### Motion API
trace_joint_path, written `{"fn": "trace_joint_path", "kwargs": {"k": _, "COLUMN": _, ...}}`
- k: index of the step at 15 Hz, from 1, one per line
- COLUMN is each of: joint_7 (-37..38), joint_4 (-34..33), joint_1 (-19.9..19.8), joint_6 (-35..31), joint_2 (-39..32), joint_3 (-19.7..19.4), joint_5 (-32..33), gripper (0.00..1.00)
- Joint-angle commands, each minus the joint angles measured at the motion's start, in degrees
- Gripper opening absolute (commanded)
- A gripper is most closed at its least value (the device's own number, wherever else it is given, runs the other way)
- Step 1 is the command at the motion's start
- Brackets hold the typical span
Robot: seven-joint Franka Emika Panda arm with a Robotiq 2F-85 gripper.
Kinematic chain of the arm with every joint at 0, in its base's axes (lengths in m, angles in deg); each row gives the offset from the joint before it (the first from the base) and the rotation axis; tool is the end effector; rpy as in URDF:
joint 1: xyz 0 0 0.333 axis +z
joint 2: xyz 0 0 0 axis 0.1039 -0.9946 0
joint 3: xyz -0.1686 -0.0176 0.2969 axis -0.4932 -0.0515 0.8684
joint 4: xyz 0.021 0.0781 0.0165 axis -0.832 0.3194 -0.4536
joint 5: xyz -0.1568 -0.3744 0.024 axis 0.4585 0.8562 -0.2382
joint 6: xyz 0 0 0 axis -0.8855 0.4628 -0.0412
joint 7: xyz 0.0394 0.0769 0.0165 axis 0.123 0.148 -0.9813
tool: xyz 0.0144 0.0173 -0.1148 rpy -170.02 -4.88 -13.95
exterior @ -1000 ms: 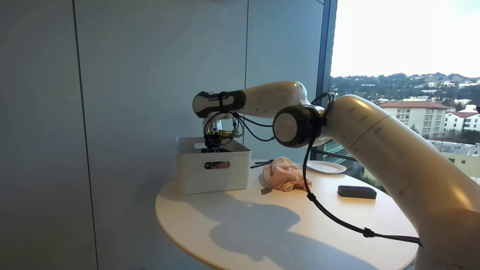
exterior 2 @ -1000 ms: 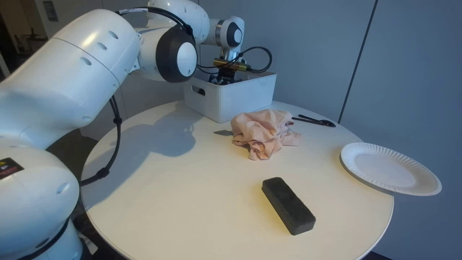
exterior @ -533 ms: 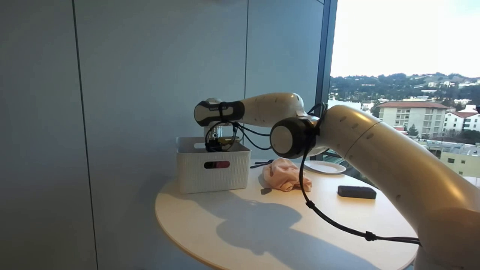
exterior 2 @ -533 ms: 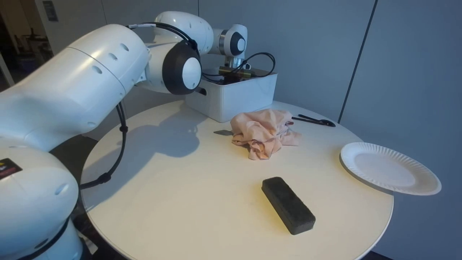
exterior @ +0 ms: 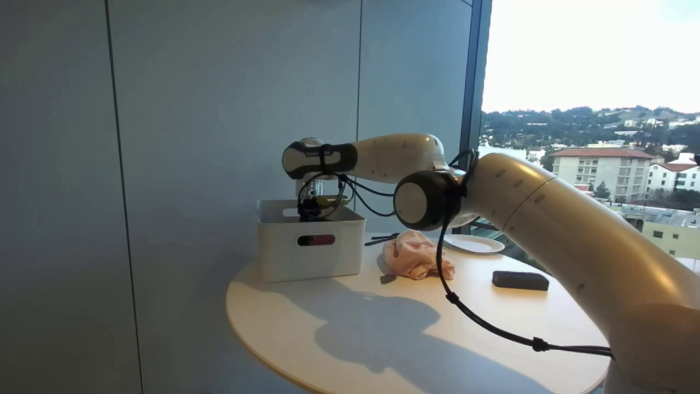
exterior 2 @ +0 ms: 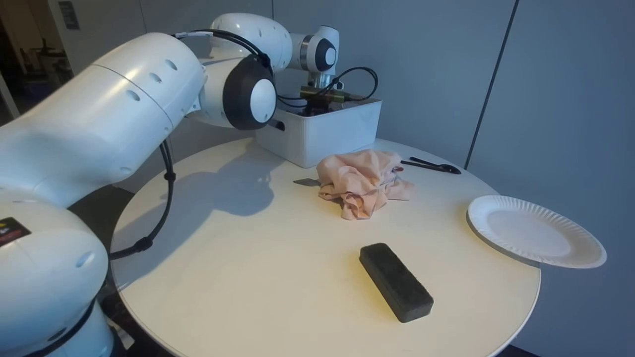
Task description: Take the pieces of cloth and the two plush toys out of the basket
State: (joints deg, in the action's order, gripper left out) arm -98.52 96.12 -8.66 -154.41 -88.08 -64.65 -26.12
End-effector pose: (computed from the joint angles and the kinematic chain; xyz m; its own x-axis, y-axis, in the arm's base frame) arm 0.8156 -0.0267 0.3812 0.9350 0.3511 -0.0497 0.3482 -0.9356 -0.0582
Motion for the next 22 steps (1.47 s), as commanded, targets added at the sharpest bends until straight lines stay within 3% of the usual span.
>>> {"fn": "trace_joint_path", "kwargs": {"k": 1, "joint_7": -2.6, "joint_4": -1.7, "joint_1": 1.3, "joint_6": -2.0, "joint_2": 3.2, "joint_3": -0.3, "joint_5": 1.6, "gripper": 0.04}}
{"fn": "trace_joint_path", "kwargs": {"k": 6, "joint_7": -3.9, "joint_4": -3.8, "joint_1": 2.8, "joint_6": -6.7, "joint_2": 9.2, "joint_3": -1.3, "joint_5": 4.7, "gripper": 0.04}}
{"fn": "trace_joint_path", "kwargs": {"k": 12, "joint_7": 3.2, "joint_4": -4.3, "joint_1": 3.6, "joint_6": -10.9, "joint_2": 16.0, "joint_3": -5.5, "joint_5": 10.5, "gripper": 0.04}}
{"fn": "trace_joint_path", "kwargs": {"k": 18, "joint_7": 14.5, "joint_4": -2.1, "joint_1": 4.2, "joint_6": -5.5, "joint_2": 21.4, "joint_3": -12.3, "joint_5": 18.0, "gripper": 0.04}}
{"fn": "trace_joint_path", "kwargs": {"k": 22, "joint_7": 20.3, "joint_4": -0.6, "joint_1": 4.9, "joint_6": 2.5, "joint_2": 23.4, "joint_3": -16.2, "joint_5": 23.1, "gripper": 0.03}}
